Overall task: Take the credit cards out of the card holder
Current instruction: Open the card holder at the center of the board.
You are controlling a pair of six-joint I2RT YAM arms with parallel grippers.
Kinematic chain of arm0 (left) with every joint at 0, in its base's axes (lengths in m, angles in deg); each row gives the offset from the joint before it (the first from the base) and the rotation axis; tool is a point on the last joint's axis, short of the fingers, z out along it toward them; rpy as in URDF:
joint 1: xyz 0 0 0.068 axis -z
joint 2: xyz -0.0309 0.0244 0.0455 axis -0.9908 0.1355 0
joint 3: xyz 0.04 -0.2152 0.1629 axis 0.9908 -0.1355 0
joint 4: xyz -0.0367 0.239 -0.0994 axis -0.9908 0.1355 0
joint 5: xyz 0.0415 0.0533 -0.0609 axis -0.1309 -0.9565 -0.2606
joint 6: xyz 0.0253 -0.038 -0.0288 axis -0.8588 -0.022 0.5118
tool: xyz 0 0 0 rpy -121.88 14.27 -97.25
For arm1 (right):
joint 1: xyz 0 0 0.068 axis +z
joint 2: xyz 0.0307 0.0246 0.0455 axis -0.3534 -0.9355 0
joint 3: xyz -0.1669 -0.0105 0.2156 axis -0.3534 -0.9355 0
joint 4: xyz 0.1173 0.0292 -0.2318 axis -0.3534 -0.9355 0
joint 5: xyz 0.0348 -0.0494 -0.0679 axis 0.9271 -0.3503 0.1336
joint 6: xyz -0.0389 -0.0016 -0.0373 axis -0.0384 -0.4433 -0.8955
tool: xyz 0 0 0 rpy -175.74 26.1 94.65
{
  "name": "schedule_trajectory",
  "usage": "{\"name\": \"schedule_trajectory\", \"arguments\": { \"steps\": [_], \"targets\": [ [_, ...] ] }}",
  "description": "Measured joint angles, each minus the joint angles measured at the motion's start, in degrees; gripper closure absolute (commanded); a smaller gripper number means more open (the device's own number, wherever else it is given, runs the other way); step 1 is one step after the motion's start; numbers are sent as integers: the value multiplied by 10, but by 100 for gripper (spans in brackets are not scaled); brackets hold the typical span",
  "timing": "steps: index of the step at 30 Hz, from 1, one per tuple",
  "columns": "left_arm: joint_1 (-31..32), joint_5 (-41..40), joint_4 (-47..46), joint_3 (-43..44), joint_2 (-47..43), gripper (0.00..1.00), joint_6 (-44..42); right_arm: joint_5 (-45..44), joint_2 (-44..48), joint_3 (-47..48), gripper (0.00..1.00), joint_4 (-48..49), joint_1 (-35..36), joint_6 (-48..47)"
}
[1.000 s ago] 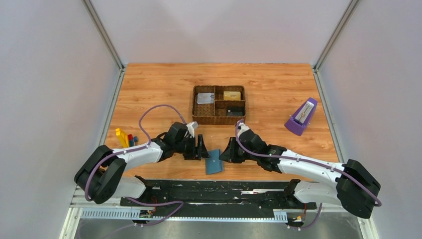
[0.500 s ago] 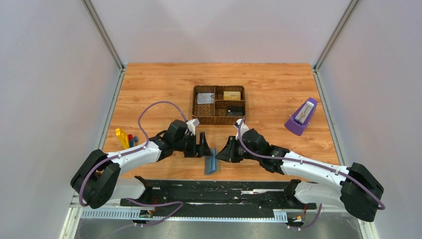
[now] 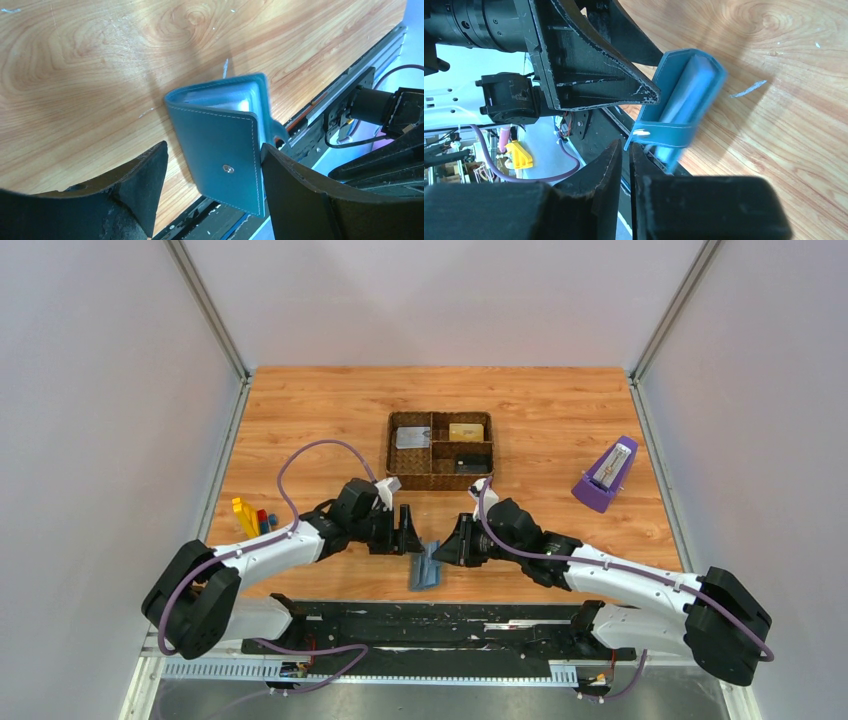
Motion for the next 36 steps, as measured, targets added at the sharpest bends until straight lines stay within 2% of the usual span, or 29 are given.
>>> {"name": "schedule_trajectory", "arguments": {
  "steps": [7, 10, 13, 18, 22, 24, 28, 36],
  "targets": [
    [0, -14, 24, 10, -2, 21, -14, 3, 0, 0, 100, 0, -3, 2],
    [0, -20, 33, 10, -9, 24, -18, 5, 0, 0, 99, 0, -3, 2],
    [0, -23, 37, 10, -13, 29, -20, -2, -1, 6, 87, -13, -3, 0],
    [0, -23, 38, 10, -13, 47, -22, -28, -28, 42, 62, -68, -3, -2],
    [0, -24, 42, 11, -13, 60, -23, -51, -63, 63, 47, -104, -3, -1],
    [0, -23, 43, 11, -14, 67, -22, -56, -79, 65, 44, -116, -3, 1],
    [0, -28, 45, 11, -23, 74, -22, -61, -117, 71, 42, -133, 1, 4],
    [0, -30, 49, 11, -35, 76, -21, -52, -157, 84, 34, -121, 22, 16]
  ]
}}
